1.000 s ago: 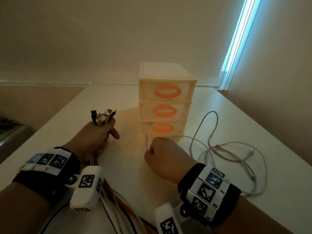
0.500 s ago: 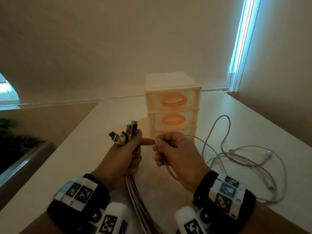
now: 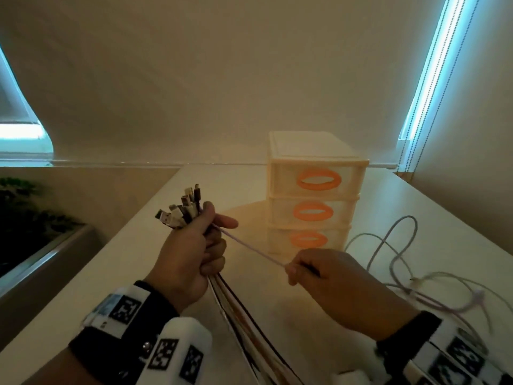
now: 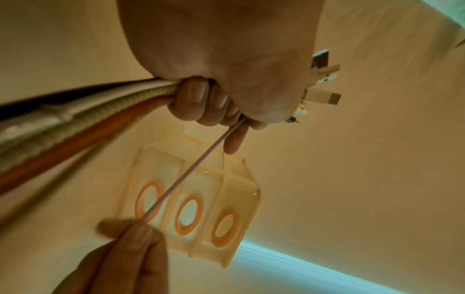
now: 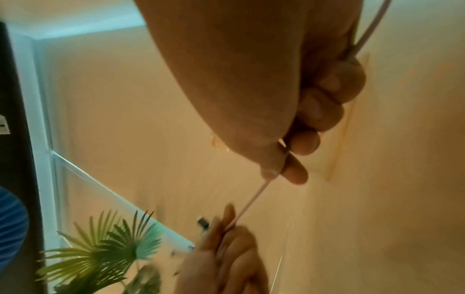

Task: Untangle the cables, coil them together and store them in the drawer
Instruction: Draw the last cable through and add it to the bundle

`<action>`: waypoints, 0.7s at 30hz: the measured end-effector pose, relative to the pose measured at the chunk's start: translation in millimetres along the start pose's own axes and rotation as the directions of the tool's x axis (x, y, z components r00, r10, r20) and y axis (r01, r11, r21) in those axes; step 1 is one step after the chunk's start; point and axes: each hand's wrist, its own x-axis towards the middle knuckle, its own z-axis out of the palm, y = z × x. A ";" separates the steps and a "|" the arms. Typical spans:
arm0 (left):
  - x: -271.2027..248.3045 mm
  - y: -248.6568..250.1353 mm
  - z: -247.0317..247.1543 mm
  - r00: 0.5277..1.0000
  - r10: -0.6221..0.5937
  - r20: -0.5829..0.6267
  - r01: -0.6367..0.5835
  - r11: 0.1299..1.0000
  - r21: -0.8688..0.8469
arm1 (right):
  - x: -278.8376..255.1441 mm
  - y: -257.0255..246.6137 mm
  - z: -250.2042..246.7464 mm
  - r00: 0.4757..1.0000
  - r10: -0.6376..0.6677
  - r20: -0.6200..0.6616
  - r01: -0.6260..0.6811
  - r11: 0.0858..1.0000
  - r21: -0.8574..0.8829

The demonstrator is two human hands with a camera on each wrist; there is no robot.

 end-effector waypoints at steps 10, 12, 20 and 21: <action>8.7 1.2 -8.3 0.999 0.039 -0.016 -0.041 0.984 -0.171 | -3.9 -3.3 3.8 0.978 -0.181 0.104 0.166 0.977 0.137; 10.3 0.5 -10.1 0.999 0.030 -0.039 -0.036 0.983 -0.178 | -5.0 -6.7 5.6 0.971 -0.210 0.118 0.194 0.972 0.132; 7.6 3.9 -6.8 0.999 0.020 -0.032 -0.027 0.970 -0.242 | -2.4 -5.7 6.0 0.976 -0.196 0.096 0.172 0.960 0.219; 5.6 4.7 -4.0 1.000 0.004 0.029 0.005 0.956 -0.294 | -1.8 -6.0 5.7 0.974 -0.196 0.117 0.167 0.962 0.217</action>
